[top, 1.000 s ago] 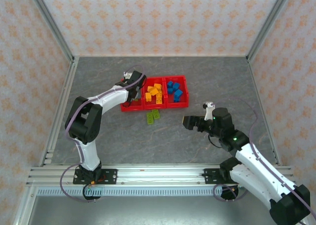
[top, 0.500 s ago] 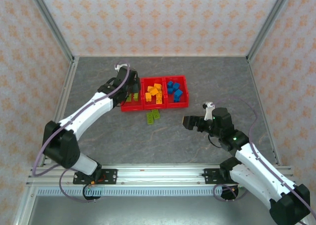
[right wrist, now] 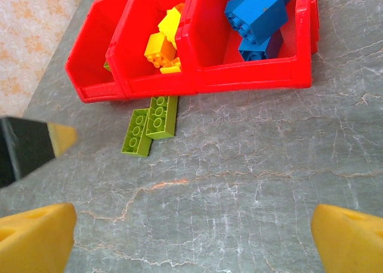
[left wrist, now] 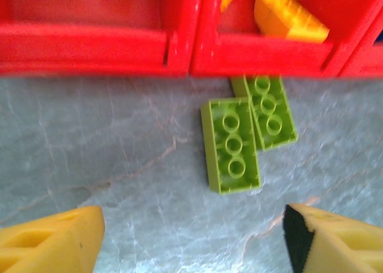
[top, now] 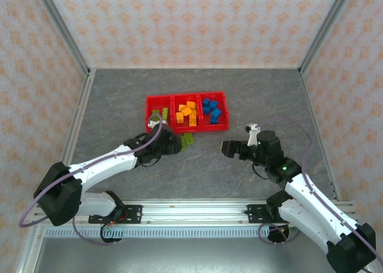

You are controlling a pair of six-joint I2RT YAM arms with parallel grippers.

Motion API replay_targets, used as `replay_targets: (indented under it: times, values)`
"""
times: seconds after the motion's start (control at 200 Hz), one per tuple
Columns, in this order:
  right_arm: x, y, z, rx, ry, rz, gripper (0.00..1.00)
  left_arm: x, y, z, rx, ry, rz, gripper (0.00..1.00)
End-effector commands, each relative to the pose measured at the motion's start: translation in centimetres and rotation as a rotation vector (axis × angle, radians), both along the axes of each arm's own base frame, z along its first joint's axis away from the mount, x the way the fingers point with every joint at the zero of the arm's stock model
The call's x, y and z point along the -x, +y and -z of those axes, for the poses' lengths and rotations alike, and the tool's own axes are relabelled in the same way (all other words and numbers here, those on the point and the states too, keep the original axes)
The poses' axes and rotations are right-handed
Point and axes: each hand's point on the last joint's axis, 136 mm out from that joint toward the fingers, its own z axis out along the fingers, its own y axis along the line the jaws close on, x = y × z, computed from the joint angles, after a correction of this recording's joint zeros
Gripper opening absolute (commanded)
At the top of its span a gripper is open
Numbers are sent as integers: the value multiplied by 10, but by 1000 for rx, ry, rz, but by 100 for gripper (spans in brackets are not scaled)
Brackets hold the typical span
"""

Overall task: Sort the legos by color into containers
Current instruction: Pick up the lego from the center of the table.

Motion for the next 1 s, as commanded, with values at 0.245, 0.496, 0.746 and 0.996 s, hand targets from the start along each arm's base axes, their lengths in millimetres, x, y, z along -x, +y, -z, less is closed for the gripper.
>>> replay_targets:
  times: [0.245,0.496,0.746,0.996]
  values:
    - [-1,-1,-1,16,-14,4,100,-2,-39,10,-10,8,45,99]
    - [-1,-1,0,16,-14,3,100,-9,-41,27,-163,48,58,99]
    - [-1,-1,0,16,-13,3,100,-15,-42,47,-236,83,69,95]
    - [-1,-2,0,16,-13,5,100,-24,-29,57,-361,87,26,90]
